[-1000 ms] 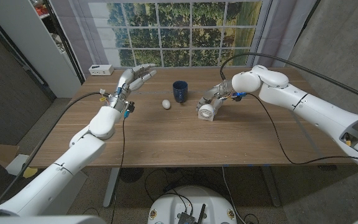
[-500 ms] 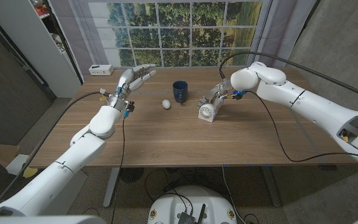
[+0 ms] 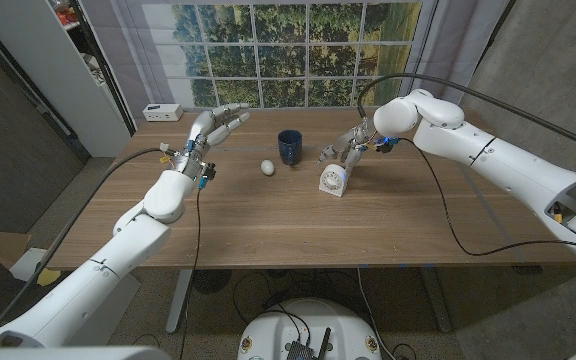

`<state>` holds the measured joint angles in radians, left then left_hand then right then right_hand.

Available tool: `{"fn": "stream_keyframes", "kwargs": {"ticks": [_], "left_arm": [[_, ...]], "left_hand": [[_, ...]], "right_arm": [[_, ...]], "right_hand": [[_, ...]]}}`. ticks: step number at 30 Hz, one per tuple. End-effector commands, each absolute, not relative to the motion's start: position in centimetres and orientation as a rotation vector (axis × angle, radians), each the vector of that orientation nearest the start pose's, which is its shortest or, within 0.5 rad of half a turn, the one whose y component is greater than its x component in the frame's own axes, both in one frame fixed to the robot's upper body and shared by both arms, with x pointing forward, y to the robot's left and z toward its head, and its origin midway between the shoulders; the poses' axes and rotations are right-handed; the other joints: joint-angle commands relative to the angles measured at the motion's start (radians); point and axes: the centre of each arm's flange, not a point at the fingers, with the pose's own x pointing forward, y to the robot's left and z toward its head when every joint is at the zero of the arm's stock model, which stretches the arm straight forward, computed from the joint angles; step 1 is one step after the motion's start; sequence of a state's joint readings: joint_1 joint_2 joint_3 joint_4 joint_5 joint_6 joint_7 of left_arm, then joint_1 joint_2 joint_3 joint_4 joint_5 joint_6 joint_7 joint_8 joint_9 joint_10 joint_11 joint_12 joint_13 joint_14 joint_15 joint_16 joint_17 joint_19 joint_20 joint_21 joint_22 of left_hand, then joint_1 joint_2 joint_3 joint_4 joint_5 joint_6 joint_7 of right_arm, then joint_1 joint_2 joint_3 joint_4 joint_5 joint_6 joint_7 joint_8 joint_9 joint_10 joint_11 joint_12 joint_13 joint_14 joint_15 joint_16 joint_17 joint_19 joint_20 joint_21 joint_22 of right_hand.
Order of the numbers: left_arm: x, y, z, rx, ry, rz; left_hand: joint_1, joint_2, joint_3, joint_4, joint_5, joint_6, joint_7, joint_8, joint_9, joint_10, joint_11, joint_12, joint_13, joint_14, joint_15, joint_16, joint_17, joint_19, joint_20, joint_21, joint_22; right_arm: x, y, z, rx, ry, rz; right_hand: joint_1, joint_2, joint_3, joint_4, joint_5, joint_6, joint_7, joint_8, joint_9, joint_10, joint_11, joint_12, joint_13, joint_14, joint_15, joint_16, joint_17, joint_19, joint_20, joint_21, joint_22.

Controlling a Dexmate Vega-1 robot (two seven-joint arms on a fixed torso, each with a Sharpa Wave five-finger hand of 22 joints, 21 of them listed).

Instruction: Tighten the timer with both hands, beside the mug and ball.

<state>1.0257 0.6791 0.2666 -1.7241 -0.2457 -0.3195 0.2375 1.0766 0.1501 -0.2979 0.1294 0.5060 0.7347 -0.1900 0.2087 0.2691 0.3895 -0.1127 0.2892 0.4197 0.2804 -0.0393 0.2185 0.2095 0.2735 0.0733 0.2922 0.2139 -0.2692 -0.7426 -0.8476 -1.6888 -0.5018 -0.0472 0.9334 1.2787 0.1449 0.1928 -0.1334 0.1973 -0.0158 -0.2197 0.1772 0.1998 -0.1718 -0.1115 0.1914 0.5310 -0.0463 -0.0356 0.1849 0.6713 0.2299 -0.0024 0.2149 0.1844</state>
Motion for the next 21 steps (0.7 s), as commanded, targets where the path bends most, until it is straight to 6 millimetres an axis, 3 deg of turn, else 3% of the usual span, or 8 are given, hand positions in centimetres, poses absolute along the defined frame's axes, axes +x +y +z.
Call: {"fn": "stream_keyframes", "kwargs": {"ticks": [1,5,8,10,16,21], "left_arm": [[55.1,29.0,3.2,0.341,-0.9,-0.034],[55.1,29.1,3.3,0.339,-0.901,-0.035],[55.1,29.1,3.4,0.34,-0.904,-0.033],[55.1,29.1,3.3,0.344,-0.902,-0.032],[55.2,29.1,3.3,0.34,-0.902,-0.027],[55.3,29.1,3.4,0.328,-0.907,-0.024]], "left_hand": [[0.006,0.012,-0.007,0.001,0.0,0.01,-0.006,0.008,0.001,0.008,0.002,0.006,0.002,-0.001,-0.074,-0.003,0.0,0.0,0.005,0.004,0.002],[0.006,0.012,-0.008,0.001,-0.001,0.014,-0.01,0.009,0.0,0.008,0.002,0.005,0.002,-0.001,-0.074,-0.003,0.0,0.0,0.005,0.004,0.002],[0.007,0.012,-0.008,0.002,-0.001,0.014,-0.009,0.008,0.0,0.007,0.003,0.005,0.002,-0.001,-0.073,-0.003,0.0,0.0,0.005,0.004,0.002],[0.007,0.012,-0.008,0.002,-0.001,0.009,-0.009,0.006,-0.001,0.007,0.004,0.005,0.002,-0.002,-0.072,-0.003,0.0,0.0,0.006,0.004,0.002],[0.008,0.013,-0.008,0.002,-0.002,0.004,-0.006,0.003,-0.002,0.007,0.005,0.004,0.003,-0.002,-0.074,-0.003,0.0,0.0,0.006,0.005,0.002],[0.01,0.014,-0.009,0.004,-0.003,-0.043,0.002,-0.015,-0.003,0.009,0.004,0.004,0.003,-0.001,-0.075,-0.004,0.0,0.001,0.006,0.005,0.002]], "right_arm": [[58.6,-17.6,12.4,-1.647,-0.277,0.628],[58.2,-18.7,13.2,-1.559,-0.315,0.613],[58.1,-19.5,13.7,-1.47,-0.348,0.611],[58.1,-20.1,14.0,-1.401,-0.37,0.606],[58.0,-21.9,14.7,-1.185,-0.461,0.574],[58.3,-23.7,14.7,-0.969,-0.526,0.545]], "right_hand": [[-0.005,-0.009,-0.009,0.002,0.006,-0.016,-0.003,0.007,0.003,0.013,0.03,0.014,-0.009,0.016,-0.062,0.011,-0.019,0.024,-0.002,0.009,-0.002],[-0.031,-0.012,-0.021,0.013,0.001,-0.006,-0.003,0.019,0.005,0.05,0.021,0.022,-0.025,0.04,-0.101,0.018,-0.045,0.037,-0.013,0.01,-0.004],[-0.074,-0.01,-0.037,0.031,-0.007,0.024,-0.003,0.032,0.009,0.113,0.009,0.035,-0.046,0.082,-0.12,0.029,-0.078,0.066,-0.03,0.013,-0.006],[-0.088,-0.009,-0.042,0.032,-0.008,0.047,-0.003,0.039,0.01,0.15,0.032,0.04,-0.06,0.111,-0.116,0.035,-0.102,0.088,-0.035,0.015,-0.007],[-0.147,-0.011,-0.064,0.049,-0.013,0.104,-0.003,0.049,0.01,0.238,0.063,0.054,-0.087,0.19,-0.119,0.054,-0.148,0.153,-0.06,0.023,-0.01],[-0.221,-0.009,-0.086,0.08,-0.012,0.152,-0.002,0.055,0.008,0.288,0.068,0.058,-0.106,0.237,-0.116,0.06,-0.181,0.186,-0.072,0.02,-0.012]]}}
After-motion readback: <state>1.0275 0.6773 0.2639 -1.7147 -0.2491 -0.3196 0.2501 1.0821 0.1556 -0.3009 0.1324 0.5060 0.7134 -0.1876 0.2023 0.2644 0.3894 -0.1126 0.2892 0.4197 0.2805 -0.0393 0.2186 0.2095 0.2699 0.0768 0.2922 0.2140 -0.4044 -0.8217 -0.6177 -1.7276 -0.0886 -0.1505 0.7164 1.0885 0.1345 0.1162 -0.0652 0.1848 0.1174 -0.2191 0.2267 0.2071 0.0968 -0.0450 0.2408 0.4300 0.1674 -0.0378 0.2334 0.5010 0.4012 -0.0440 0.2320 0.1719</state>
